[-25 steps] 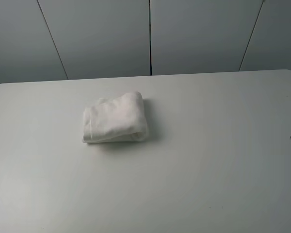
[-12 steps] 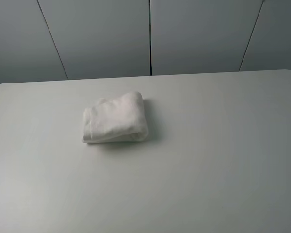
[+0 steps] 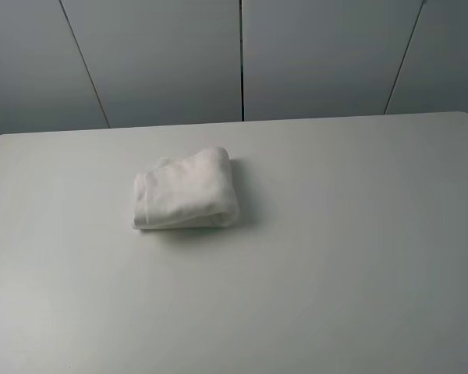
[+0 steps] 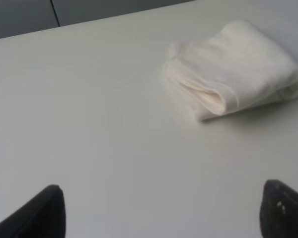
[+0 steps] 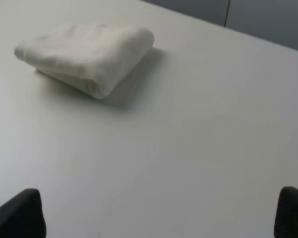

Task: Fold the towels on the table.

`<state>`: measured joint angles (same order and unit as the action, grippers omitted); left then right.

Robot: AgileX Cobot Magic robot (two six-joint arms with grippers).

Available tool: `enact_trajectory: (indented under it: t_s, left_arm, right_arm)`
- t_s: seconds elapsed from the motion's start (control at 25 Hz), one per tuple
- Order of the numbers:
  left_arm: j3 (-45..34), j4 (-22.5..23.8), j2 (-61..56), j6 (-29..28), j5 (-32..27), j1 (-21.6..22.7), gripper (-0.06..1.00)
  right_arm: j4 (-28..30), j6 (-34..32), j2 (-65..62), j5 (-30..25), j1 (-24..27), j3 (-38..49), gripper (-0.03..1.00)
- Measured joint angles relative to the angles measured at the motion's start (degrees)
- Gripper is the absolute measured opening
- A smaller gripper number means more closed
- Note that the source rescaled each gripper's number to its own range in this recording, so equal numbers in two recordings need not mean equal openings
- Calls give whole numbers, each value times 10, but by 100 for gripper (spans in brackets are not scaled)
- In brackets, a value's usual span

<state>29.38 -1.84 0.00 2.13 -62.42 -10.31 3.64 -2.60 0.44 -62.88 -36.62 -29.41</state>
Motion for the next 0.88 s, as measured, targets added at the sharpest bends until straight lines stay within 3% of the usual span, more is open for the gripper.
enact_trajectory:
  t_s: [0.2,0.52,0.68,0.88]
  left_arm:
    - [0,6,0,-1,0,0,100]
    - [0,6,0,-6,0,0,100]
    - [0,7,0,-14,0,0,100]
    - [0,9,0,-15,0,26,100]
  right_arm:
    - [0,46,-5,0,0,0,100]
    - [0,48,-5,1,15,0,100]
    - [0,47,-5,1,87,0,100]
    - [0,46,-5,1,230,0,100]
